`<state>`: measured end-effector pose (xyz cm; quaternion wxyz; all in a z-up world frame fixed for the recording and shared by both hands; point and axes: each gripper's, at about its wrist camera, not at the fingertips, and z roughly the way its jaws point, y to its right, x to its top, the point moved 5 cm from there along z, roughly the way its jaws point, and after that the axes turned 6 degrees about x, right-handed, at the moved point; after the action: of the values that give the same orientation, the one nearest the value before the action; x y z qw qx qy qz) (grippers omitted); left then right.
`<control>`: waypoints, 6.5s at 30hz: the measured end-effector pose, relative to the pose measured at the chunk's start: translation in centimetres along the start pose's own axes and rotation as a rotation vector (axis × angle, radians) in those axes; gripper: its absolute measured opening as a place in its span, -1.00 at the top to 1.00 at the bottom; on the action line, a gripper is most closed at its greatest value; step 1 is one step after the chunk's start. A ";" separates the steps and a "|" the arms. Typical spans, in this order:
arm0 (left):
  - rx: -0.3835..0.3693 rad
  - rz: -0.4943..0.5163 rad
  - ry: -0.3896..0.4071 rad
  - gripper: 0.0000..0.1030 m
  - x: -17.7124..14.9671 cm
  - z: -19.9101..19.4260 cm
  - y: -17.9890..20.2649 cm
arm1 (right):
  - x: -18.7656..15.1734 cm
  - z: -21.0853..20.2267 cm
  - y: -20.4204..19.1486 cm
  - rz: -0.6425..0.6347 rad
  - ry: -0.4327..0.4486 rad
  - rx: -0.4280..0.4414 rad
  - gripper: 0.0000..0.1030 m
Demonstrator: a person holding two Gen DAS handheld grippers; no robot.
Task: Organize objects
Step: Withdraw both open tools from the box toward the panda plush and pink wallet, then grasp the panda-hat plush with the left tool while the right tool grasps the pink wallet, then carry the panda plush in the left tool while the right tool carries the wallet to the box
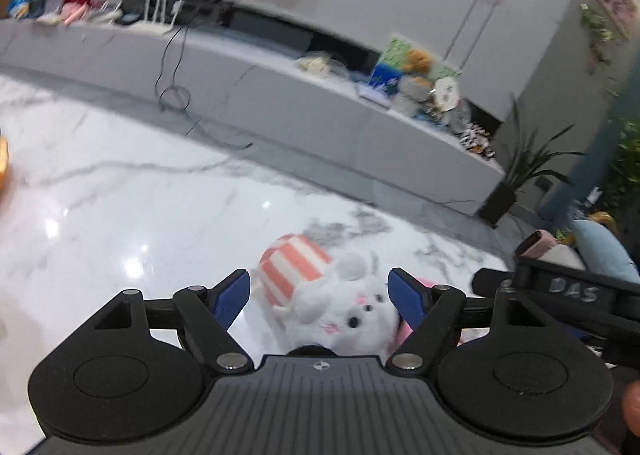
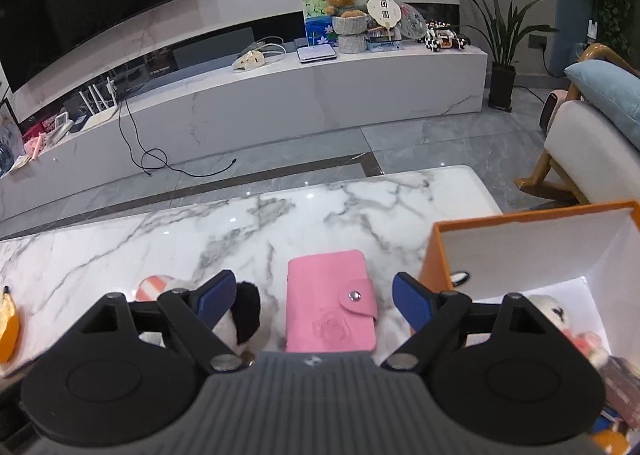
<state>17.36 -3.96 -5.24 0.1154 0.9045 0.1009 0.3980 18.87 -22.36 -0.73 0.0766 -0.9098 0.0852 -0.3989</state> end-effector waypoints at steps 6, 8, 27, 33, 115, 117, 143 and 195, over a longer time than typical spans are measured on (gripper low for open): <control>0.025 -0.102 0.005 -0.70 -0.2 1.7 -0.7 | 0.0 2.1 -0.6 -0.018 0.025 -0.027 -0.65; 0.027 -0.126 0.019 -0.71 0.0 1.9 -0.9 | 0.2 2.4 -0.7 -0.017 0.055 -0.030 -0.66; 0.006 -0.016 -0.087 -0.80 0.0 2.5 -1.7 | -0.3 6.6 -1.2 0.054 0.017 -0.032 -0.66; -0.005 -0.015 -0.123 -0.76 0.2 2.4 -2.2 | -2.5 9.3 -0.4 0.041 -0.062 -0.171 -0.71; -0.026 0.192 -0.102 -0.63 -0.4 -2.1 -4.5 | -8.8 2.8 -8.3 -0.401 -0.341 0.046 0.06; -0.028 0.188 -0.103 -0.63 -0.6 -2.7 -4.9 | -9.5 3.2 -8.0 -0.436 -0.380 0.045 -0.22; -0.082 0.192 -0.105 -0.63 -1.1 -6.3 -6.1 | -9.6 4.6 -6.7 -0.289 -0.419 0.076 -0.61; -0.511 0.474 -0.059 -0.63 -9.3 -10.9 18.3 | 0.9 -15.3 18.7 0.053 -0.022 -0.097 -0.60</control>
<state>4.72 -22.57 0.76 0.2453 0.8558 -0.2184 0.3998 6.40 -41.88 6.32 0.0440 -0.9143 0.1277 -0.3819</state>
